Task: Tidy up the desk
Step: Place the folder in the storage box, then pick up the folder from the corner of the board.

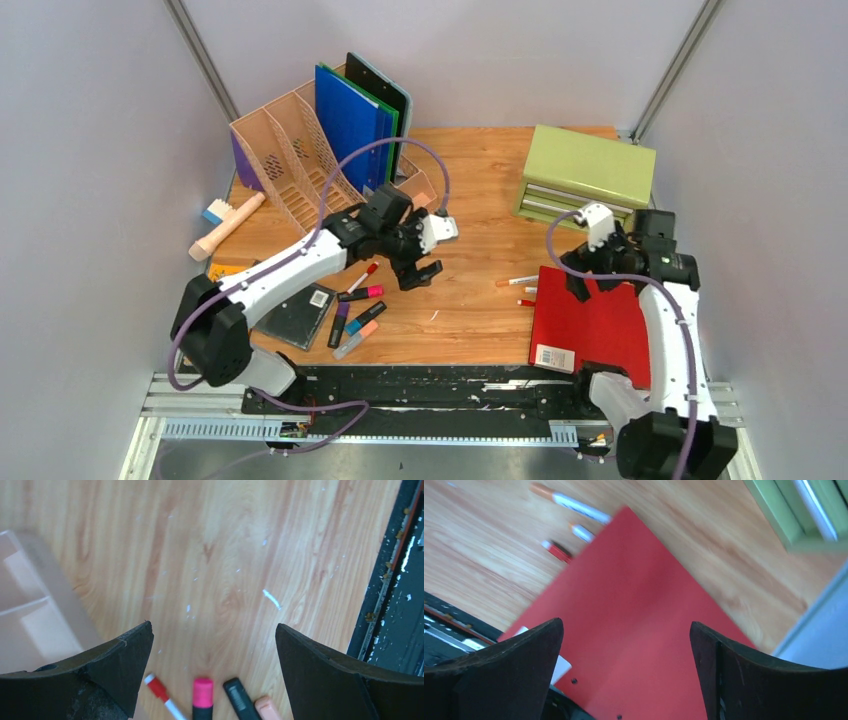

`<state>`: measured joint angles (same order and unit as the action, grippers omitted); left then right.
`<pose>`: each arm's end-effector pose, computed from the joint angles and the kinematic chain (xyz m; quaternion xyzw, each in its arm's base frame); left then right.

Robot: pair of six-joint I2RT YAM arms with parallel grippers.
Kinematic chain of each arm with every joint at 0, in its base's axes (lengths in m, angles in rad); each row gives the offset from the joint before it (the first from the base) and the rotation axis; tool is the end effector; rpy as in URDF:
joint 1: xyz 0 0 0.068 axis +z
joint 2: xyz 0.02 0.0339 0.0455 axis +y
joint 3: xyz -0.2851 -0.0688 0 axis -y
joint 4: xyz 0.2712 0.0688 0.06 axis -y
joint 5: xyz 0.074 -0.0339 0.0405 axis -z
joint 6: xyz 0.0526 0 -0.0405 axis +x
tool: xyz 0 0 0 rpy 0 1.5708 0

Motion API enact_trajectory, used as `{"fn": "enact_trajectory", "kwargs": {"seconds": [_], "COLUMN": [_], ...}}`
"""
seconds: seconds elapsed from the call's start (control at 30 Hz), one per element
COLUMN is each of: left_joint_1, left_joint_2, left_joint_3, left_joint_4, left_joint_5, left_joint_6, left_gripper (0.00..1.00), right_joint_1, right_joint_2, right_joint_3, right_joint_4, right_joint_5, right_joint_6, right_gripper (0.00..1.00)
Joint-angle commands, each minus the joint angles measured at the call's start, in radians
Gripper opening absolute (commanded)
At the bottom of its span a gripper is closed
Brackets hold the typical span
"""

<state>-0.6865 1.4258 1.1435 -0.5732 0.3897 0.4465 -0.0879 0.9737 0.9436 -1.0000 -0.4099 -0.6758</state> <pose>0.2476 -0.2287 0.2851 0.5504 0.7391 -0.2212 0.3193 0.1966 0.0037 0.2963 -0.3254 0.8873 0.0846 0.3157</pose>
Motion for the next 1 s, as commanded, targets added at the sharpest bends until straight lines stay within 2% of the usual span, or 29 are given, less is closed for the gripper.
{"fn": "enact_trajectory", "kwargs": {"seconds": [0.0, 0.17, 0.43, 0.57, 0.97], "left_joint_1": [-0.088, -0.155, -0.175, -0.176, -0.177], "left_joint_2": [0.069, 0.154, 0.181, 0.178, 0.176], "left_joint_3": [0.029, 0.061, 0.057, 0.041, 0.031], "left_joint_4": [0.069, 0.097, 0.132, 0.147, 0.157], "left_joint_5": [-0.015, -0.024, -0.053, -0.059, -0.067], "left_joint_6": [0.023, 0.016, 0.017, 0.015, 0.005], "left_gripper": [1.0, 1.0, 1.0, 1.0, 1.0], "right_joint_1": [-0.285, -0.62, -0.946, -1.021, -1.106], "right_joint_2": [-0.021, 0.062, 0.177, 0.243, 0.379], "right_joint_3": [-0.025, -0.031, -0.069, -0.086, -0.153], "right_joint_4": [-0.134, -0.219, -0.236, -0.225, -0.066], "right_joint_5": [0.007, -0.029, 0.01, 0.025, 0.089], "right_joint_6": [-0.19, -0.372, -0.537, -0.565, -0.584], "right_gripper": [1.0, 1.0, 1.0, 1.0, 1.0]}}
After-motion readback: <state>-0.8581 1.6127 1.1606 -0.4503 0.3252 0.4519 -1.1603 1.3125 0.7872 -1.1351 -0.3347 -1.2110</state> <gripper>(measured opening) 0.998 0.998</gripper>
